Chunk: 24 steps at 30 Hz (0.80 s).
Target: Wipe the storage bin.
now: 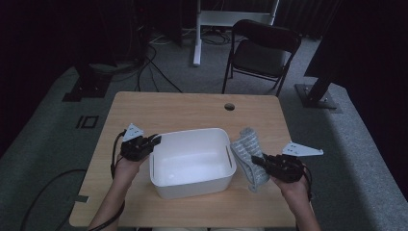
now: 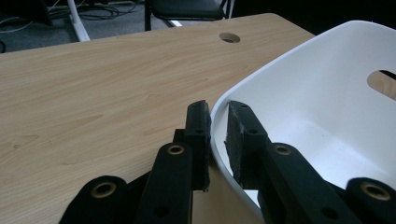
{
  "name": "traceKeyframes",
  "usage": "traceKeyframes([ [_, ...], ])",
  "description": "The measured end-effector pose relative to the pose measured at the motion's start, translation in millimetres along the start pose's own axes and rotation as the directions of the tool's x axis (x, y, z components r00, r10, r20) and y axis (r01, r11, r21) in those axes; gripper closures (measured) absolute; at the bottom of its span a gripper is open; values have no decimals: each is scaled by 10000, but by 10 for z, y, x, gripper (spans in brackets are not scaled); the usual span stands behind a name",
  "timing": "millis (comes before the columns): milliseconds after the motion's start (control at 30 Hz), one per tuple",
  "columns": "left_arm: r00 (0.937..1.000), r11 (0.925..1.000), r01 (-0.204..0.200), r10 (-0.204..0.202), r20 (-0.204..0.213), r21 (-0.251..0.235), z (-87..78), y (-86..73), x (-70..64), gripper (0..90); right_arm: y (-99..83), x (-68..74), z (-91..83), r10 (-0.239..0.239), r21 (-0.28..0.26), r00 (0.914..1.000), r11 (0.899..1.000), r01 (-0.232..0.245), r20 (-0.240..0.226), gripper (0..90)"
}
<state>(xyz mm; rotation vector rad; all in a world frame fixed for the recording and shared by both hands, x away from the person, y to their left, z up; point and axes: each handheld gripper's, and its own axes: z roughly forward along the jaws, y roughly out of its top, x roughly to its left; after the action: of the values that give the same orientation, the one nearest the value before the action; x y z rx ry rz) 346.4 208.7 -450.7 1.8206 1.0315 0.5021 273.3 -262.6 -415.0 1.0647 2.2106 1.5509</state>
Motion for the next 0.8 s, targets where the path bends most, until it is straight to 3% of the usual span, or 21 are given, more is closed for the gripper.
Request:
traceKeyframes([
  [233, 10000, 10000, -5, 5, -67, -4, 2, 0, -9, 790, -157, 56, 122, 340, 15, 9941, 9994, -340, -1032, 769],
  [367, 9999, 10000, -4, 4, -101, 4, 2, 0, -14, 789, -191, 108, 250, 113, 535, 9973, 9985, -75, -724, 768],
  [567, 9997, 10000, -16, 16, -244, 26, 7, 3, -32, 789, -186, 145, 308, -135, 744, 9990, 9971, 166, -418, 769],
  [800, 9994, 10000, 25, -24, -344, 41, 11, 4, -48, 789, -207, 130, 394, -66, 877, 9993, 9961, 98, -365, 777],
])
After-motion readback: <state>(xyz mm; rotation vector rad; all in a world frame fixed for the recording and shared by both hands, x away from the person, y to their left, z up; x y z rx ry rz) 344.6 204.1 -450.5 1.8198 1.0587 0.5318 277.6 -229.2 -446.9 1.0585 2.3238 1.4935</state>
